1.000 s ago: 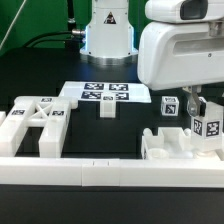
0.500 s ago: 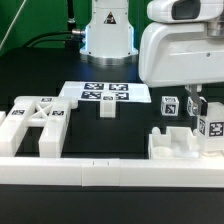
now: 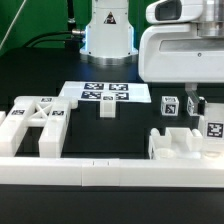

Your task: Assemble chair

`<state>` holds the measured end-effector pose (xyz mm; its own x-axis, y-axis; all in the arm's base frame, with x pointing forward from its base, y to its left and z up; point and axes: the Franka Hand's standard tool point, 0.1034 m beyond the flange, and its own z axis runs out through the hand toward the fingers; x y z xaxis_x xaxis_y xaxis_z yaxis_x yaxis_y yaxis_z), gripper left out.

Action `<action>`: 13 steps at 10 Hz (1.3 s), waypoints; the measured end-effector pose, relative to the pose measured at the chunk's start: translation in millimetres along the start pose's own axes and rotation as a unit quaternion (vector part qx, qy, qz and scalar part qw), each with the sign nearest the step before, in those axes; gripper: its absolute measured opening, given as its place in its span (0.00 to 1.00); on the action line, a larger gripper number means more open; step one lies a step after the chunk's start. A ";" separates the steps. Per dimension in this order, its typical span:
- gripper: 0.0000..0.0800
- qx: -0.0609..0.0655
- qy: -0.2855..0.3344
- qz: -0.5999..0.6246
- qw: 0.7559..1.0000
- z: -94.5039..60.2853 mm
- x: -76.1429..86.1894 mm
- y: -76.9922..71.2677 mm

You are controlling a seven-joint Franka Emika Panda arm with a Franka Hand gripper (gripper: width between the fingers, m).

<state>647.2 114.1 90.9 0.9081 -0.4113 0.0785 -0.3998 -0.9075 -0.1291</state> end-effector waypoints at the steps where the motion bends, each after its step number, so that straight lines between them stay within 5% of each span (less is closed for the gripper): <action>1: 0.36 0.003 0.000 0.058 0.998 0.3 0.0 0.9; 6: 0.36 0.028 -0.005 0.360 0.933 2.0 -1.2 5.9; 7: 0.36 0.028 -0.006 0.355 0.934 1.8 -1.1 6.2; 8: 0.47 0.027 -0.006 0.334 0.942 2.1 -1.6 5.5; 9: 0.67 0.004 -0.027 0.298 0.954 -0.3 -7.1 0.8; 13: 0.81 0.005 -0.025 0.125 0.992 0.5 -6.7 0.2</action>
Offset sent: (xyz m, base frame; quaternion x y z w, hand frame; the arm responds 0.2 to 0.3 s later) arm -0.0160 0.0041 -0.0097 0.0171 -0.0222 0.3002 0.9534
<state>641.1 116.7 89.9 0.7857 -0.6185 -0.0069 -0.6125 -0.7763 -0.1489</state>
